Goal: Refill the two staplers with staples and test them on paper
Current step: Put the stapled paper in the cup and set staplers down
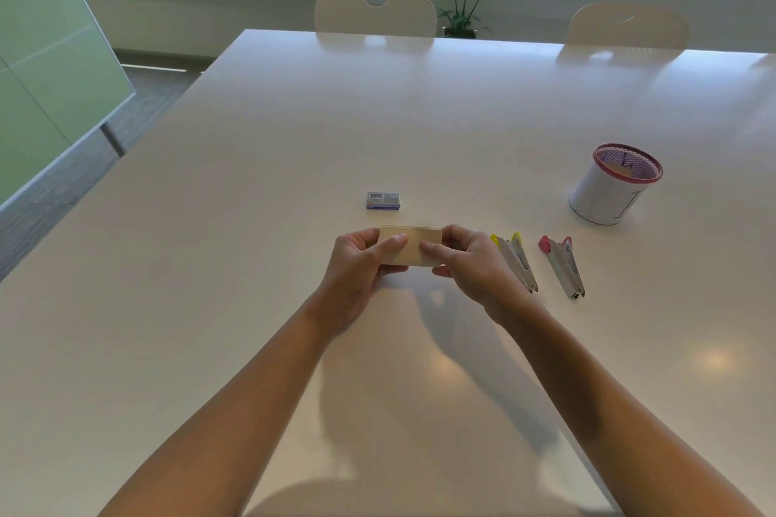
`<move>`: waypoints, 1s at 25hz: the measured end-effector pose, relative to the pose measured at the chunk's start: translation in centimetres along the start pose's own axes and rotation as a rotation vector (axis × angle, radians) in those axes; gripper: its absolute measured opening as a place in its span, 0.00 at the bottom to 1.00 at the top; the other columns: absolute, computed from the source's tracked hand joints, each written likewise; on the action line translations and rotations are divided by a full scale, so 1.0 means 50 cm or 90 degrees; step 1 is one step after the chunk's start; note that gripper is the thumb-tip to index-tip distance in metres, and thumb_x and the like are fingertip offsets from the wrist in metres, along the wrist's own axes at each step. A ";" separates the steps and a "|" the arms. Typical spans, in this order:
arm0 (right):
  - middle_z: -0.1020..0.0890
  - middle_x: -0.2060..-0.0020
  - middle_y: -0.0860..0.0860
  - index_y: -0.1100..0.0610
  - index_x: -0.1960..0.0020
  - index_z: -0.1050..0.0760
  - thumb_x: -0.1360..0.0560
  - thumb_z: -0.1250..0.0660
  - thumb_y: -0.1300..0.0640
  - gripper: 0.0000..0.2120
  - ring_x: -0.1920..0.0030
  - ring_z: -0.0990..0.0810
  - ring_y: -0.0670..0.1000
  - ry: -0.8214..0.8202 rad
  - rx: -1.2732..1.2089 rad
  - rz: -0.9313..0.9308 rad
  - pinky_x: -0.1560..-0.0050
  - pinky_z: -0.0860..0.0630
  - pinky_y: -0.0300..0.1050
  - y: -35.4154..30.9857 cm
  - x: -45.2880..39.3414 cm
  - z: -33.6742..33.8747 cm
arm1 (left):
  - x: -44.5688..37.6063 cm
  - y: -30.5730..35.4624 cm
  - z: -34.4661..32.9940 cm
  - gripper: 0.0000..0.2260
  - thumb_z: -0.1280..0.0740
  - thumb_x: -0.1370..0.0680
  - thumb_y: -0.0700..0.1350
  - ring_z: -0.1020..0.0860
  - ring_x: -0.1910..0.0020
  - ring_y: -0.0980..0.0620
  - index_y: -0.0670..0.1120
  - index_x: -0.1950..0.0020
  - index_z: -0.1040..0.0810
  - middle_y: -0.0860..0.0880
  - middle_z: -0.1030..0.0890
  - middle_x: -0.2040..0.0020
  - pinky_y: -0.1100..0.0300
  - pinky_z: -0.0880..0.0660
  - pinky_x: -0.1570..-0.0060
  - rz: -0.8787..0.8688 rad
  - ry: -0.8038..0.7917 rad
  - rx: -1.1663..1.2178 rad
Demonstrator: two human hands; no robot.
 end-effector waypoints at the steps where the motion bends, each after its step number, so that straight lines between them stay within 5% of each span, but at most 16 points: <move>1: 0.16 0.52 0.54 0.58 0.45 0.20 0.21 0.31 0.55 0.08 0.53 0.19 0.50 0.006 -0.001 -0.003 0.48 0.19 0.45 0.002 0.001 -0.001 | 0.001 0.000 0.000 0.08 0.28 0.23 0.45 0.17 0.52 0.49 0.42 0.48 0.14 0.43 0.14 0.51 0.60 0.20 0.54 -0.002 0.001 -0.002; 8: 0.17 0.49 0.55 0.58 0.43 0.22 0.20 0.33 0.54 0.10 0.55 0.18 0.49 0.023 0.019 -0.002 0.43 0.20 0.52 0.008 0.012 -0.003 | 0.004 0.003 -0.004 0.06 0.29 0.24 0.43 0.18 0.54 0.48 0.43 0.52 0.13 0.43 0.15 0.54 0.57 0.19 0.54 0.002 0.004 -0.001; 16: 0.17 0.51 0.53 0.56 0.46 0.21 0.21 0.32 0.54 0.07 0.50 0.19 0.49 0.013 -0.074 0.003 0.56 0.20 0.37 0.012 0.012 0.000 | 0.006 0.004 -0.007 0.09 0.33 0.20 0.40 0.17 0.55 0.49 0.43 0.53 0.13 0.44 0.14 0.56 0.59 0.20 0.59 0.001 -0.008 -0.015; 25: 0.19 0.62 0.54 0.57 0.58 0.18 0.24 0.28 0.53 0.07 0.59 0.21 0.51 -0.011 -0.043 0.017 0.53 0.22 0.48 0.000 0.009 -0.006 | 0.006 0.004 -0.009 0.07 0.28 0.23 0.45 0.16 0.54 0.48 0.44 0.49 0.13 0.43 0.13 0.52 0.59 0.20 0.58 -0.012 -0.026 -0.045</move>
Point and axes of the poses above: each hand's wrist, its own x-axis away from the middle knuckle, its own z-axis out of the back of the hand, y = z × x, the point moved 9 cm from there along -x, towards the middle knuckle
